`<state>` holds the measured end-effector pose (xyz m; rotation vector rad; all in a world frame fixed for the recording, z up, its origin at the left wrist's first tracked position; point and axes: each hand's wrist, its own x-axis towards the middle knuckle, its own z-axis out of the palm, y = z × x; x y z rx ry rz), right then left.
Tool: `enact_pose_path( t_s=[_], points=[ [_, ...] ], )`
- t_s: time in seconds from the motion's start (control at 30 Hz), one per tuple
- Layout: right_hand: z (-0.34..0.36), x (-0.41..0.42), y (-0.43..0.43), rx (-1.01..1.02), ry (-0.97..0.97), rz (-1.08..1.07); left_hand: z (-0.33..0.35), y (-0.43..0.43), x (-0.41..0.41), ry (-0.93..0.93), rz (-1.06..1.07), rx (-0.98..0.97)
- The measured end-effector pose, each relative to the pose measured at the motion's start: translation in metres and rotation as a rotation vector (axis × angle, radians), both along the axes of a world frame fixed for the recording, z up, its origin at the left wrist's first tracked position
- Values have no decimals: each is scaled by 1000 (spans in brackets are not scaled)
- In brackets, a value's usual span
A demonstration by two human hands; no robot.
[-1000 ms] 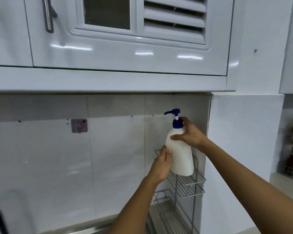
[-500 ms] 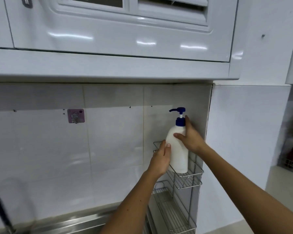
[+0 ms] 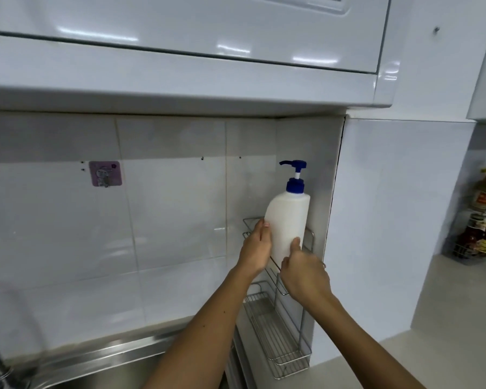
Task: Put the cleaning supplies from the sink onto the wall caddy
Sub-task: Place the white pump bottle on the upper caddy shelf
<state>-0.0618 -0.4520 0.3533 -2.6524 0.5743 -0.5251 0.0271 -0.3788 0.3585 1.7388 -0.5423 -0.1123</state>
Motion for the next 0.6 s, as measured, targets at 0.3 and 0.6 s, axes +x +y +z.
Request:
enact_pose_path(
  t_s=[0.3,0.6],
  points=[
    [15,36,-23,172,170,179,-15,-9,22,48,81,-69],
    [13,69,-33,243,170,217,-26,-18,55,38,111,-11]
  ],
)
